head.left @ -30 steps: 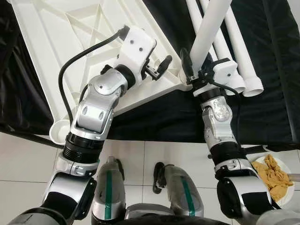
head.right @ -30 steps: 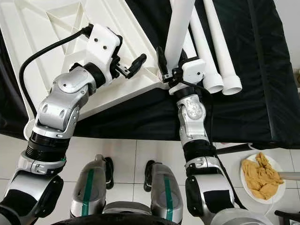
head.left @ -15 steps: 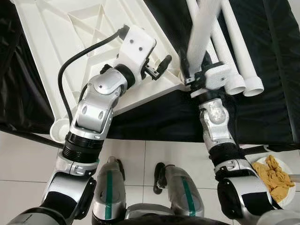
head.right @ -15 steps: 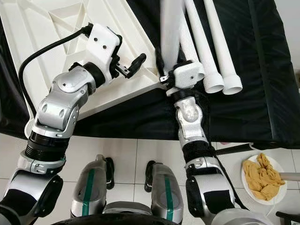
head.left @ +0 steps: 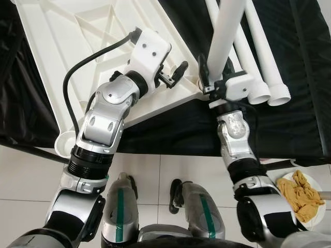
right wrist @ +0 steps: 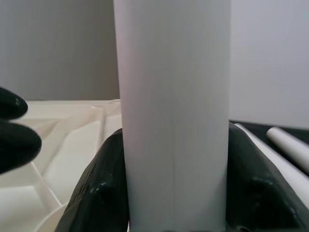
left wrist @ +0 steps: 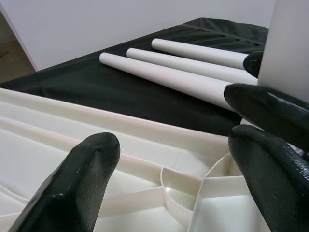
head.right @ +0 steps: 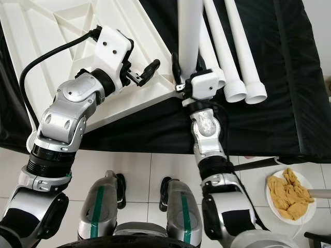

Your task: Building children table

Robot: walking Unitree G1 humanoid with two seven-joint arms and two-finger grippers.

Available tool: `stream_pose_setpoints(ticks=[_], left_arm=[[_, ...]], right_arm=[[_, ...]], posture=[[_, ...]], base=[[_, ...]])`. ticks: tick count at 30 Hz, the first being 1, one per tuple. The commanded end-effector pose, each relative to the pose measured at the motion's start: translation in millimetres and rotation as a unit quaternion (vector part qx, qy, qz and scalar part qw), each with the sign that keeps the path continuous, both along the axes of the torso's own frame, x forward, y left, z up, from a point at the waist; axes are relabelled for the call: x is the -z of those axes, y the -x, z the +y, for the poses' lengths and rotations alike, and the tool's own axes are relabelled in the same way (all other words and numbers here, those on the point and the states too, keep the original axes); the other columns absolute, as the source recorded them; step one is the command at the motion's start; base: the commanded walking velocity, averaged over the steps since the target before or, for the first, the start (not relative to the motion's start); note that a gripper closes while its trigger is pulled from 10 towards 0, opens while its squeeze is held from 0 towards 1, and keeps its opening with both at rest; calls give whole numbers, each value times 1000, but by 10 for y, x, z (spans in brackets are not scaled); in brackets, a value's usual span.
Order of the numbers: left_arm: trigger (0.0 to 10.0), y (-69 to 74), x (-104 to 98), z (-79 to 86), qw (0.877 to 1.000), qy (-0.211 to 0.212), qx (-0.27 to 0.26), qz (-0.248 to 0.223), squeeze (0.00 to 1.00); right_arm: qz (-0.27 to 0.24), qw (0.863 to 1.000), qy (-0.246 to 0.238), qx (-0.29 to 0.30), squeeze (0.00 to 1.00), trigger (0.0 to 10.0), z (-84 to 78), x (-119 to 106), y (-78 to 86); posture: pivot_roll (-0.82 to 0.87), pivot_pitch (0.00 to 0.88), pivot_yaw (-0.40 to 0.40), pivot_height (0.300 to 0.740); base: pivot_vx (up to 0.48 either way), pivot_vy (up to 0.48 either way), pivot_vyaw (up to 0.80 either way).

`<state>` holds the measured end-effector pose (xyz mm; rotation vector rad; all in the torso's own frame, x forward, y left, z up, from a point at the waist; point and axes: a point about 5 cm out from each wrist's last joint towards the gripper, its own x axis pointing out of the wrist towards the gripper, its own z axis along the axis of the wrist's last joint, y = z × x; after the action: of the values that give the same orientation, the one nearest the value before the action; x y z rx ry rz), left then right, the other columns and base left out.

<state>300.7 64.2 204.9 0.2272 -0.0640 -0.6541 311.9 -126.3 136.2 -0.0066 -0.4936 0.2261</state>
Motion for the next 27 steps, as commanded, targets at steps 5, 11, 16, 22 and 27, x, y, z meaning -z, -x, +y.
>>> stream_pose_setpoints(ticks=[5,11,16,22,27], left_arm=[[10000,11,-50,-20,1000,-1,-4,-11,0],[10000,13,-51,-27,1000,0,-3,-11,0],[10000,12,-49,-29,1000,0,-4,-11,0],[10000,8,-50,-34,1000,1,-4,-11,0],[10000,7,-50,-29,1000,2,-7,-12,0]], right_arm=[[108,992,-64,4,0,10000,-105,321,8],[132,989,-64,7,0,10000,-136,412,23],[131,990,-57,0,0,10000,-119,399,18],[124,992,-23,-19,0,10000,-64,389,35],[111,994,-17,9,0,10000,-43,361,68]], posture=[[121,102,-11,740],[118,104,-10,740],[116,105,-12,740],[117,104,-16,740],[120,103,-21,740]], base=[[0,0,0],[0,0,0],[0,0,0],[0,0,0],[0,0,0]])
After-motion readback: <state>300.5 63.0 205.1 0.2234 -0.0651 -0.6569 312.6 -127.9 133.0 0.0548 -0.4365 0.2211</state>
